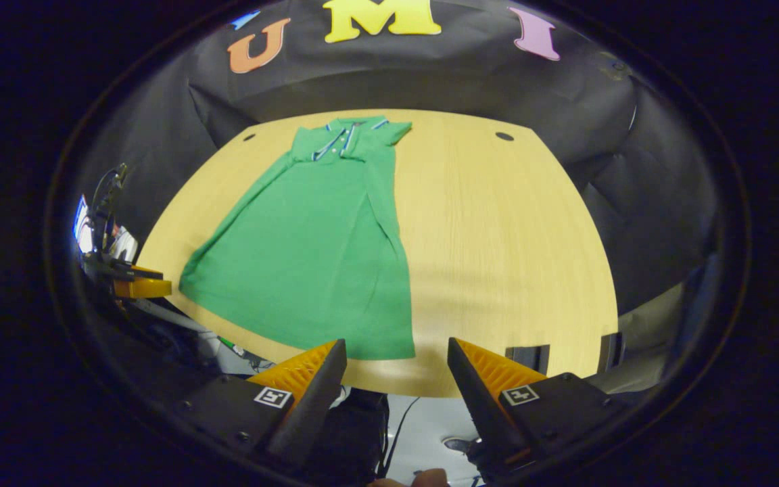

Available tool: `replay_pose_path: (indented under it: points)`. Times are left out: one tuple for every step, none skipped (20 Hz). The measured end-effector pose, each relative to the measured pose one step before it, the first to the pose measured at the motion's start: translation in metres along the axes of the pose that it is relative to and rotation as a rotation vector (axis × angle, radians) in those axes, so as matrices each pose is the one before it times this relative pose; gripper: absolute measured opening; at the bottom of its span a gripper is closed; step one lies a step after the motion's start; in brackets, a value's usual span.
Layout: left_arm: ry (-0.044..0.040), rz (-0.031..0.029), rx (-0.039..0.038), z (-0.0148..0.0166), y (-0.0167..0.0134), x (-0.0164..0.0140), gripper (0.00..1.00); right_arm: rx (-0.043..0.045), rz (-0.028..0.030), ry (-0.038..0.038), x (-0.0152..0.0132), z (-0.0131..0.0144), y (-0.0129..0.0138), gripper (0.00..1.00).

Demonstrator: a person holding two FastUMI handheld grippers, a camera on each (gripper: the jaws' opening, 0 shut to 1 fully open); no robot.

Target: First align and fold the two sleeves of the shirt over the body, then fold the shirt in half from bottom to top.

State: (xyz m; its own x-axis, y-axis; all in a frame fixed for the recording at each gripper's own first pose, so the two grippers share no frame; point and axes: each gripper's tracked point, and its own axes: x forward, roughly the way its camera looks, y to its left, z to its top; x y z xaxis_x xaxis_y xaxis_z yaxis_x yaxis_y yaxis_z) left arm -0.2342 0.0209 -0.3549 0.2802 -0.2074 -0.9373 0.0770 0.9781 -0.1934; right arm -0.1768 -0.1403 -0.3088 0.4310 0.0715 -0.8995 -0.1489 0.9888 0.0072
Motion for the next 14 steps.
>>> replay_pose_path:
  points:
    - [0.00243, 0.00042, -0.00607, 0.00135, 0.00173, 0.00288, 0.88, 0.00493, 0.0039, 0.02388, 0.00616, -0.00387, 0.00074, 0.96]
    - [0.00665, -0.001, -0.00261, -0.00008, 0.00115, 0.00347, 0.88, 0.00343, 0.00045, 0.02463, 0.00541, -0.00281, 0.00026, 0.96]
    - [0.01157, 0.0027, -0.00396, -0.00043, 0.00142, 0.00286, 0.88, 0.00064, 0.005, 0.01696, 0.00361, -0.00272, 0.0009, 0.96]
    - [0.00936, 0.00341, -0.00479, 0.00011, 0.0015, 0.00295, 0.89, -0.00529, -0.00541, 0.01524, 0.00388, -0.00092, -0.00043, 0.96]
    - [0.00691, 0.00259, -0.00346, 0.00002, -0.00002, 0.0014, 0.9, -0.0083, 0.00126, 0.01008, 0.00478, -0.0007, 0.00152, 1.0]
    - [0.00246, -0.00085, -0.0002, 0.00077, -0.00038, 0.00224, 0.92, -0.00693, -0.00373, 0.01459, 0.00547, -0.00124, 0.00044, 1.0]
    - [0.00392, 0.00188, -0.00006, -0.00068, 0.00015, 0.00122, 0.92, 0.00246, 0.00194, 0.01249, 0.00408, -0.00217, 0.00192, 1.0]
    - [0.00957, -0.00074, -0.00285, -0.00151, -0.0006, 0.00312, 0.92, 0.00889, 0.00175, 0.01379, 0.00443, -0.00162, 0.00195, 0.96]
    - [0.00883, 0.00556, -0.00326, -0.00114, 0.0002, 0.00265, 0.92, 0.00623, 0.0037, 0.01753, 0.00421, -0.00266, 0.0024, 0.96]
    - [0.00627, 0.00356, -0.0041, 0.00053, -0.00005, 0.00172, 0.92, 0.0025, -0.00341, 0.00857, 0.00363, 0.00055, 0.00117, 0.96]
    - [0.00301, 0.00544, -0.00307, -0.00026, 0.00029, 0.00191, 0.92, -0.00016, -0.00332, 0.00557, 0.00308, 0.00116, 0.00053, 0.96]
    - [0.00426, 0.00687, -0.00534, 0.00028, 0.00094, 0.00089, 0.92, -0.001, -0.00206, 0.00333, 0.00258, 0.00167, 0.00105, 0.96]
    - [0.00486, 0.003, -0.00749, 0.00004, -0.00008, 0.00239, 0.92, -0.00381, -0.00226, 0.00191, 0.00284, 0.00146, 0.00082, 0.96]
    - [0.00407, 0.00018, -0.00572, 0.00089, -0.00112, 0.00125, 0.92, -0.00336, -0.00001, 0.00159, 0.0026, 0.00238, 0.00124, 0.96]
